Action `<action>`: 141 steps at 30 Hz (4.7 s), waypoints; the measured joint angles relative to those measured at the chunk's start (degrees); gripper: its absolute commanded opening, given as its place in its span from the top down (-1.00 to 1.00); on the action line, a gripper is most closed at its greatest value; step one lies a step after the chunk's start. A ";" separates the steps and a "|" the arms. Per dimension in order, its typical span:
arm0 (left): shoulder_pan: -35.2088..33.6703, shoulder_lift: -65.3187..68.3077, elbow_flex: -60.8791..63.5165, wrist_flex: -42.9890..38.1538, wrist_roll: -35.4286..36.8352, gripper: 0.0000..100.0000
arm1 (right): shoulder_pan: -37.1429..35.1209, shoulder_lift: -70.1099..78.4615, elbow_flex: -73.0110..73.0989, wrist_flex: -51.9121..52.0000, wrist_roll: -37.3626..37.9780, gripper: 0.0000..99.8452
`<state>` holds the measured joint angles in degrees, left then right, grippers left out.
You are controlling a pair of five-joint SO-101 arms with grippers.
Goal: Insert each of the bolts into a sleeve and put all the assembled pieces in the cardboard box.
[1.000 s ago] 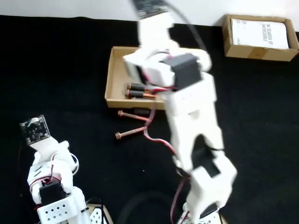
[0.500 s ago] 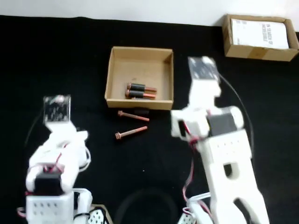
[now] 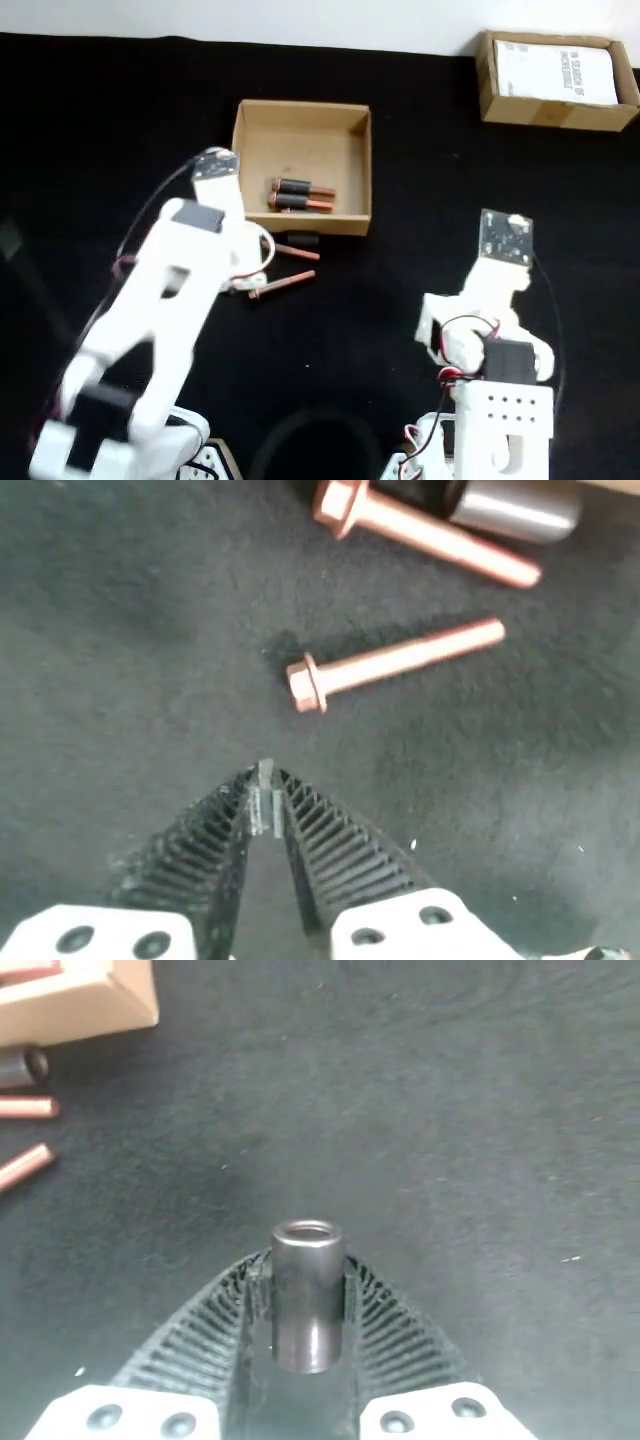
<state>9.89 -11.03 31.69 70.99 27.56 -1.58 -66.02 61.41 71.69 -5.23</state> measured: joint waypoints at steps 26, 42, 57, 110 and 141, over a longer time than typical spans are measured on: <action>0.26 42.64 -38.77 10.90 6.24 0.98 | 4.57 -0.62 0.35 -3.60 3.16 0.99; 3.08 23.21 -36.92 29.63 6.51 0.98 | 4.57 -0.62 0.35 -3.69 4.92 0.99; 1.58 20.57 -22.77 17.32 25.05 0.98 | 2.29 -0.62 0.35 -3.69 5.19 0.99; 3.08 13.71 -4.04 0.00 30.15 0.58 | -6.07 13.80 -7.30 -3.60 5.19 0.99; 2.73 12.31 6.77 -24.62 30.24 0.98 | -8.09 13.80 -7.30 -4.92 5.19 0.99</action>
<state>12.62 1.27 38.46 46.37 57.80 -9.67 -52.22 54.11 66.77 -0.04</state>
